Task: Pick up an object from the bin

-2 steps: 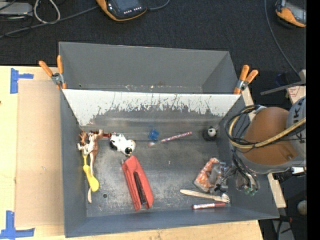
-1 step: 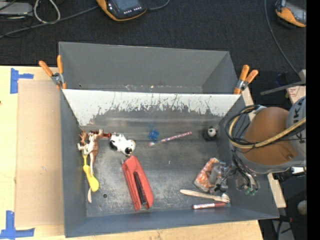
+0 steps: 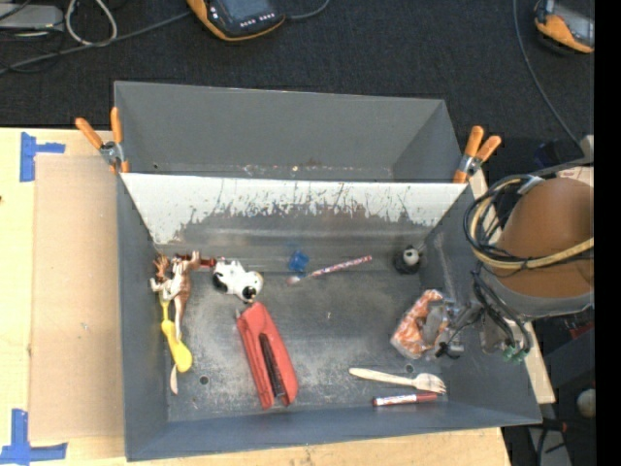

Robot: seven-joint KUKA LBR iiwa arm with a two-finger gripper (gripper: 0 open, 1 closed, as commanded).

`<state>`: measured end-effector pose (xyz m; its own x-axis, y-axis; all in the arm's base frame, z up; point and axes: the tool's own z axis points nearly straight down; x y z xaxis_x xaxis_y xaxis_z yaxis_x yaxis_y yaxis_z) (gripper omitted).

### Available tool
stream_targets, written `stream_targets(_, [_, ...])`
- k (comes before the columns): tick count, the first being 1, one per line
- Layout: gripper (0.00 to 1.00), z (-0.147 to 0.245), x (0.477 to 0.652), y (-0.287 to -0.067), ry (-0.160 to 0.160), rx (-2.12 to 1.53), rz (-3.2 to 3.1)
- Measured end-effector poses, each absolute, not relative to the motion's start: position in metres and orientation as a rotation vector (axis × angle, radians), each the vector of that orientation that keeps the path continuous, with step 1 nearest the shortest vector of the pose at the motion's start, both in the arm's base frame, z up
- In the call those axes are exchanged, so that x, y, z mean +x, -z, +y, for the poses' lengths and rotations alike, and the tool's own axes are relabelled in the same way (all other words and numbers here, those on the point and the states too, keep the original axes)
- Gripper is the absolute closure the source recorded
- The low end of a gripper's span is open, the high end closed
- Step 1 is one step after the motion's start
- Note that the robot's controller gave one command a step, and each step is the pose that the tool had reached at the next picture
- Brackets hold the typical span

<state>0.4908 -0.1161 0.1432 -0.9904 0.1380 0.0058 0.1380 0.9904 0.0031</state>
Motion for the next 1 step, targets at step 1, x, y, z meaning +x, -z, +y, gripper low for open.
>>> stream_targets(1, [1.0,-0.1143,0.4954,-0.2233,0.006,-0.208,-3.129])
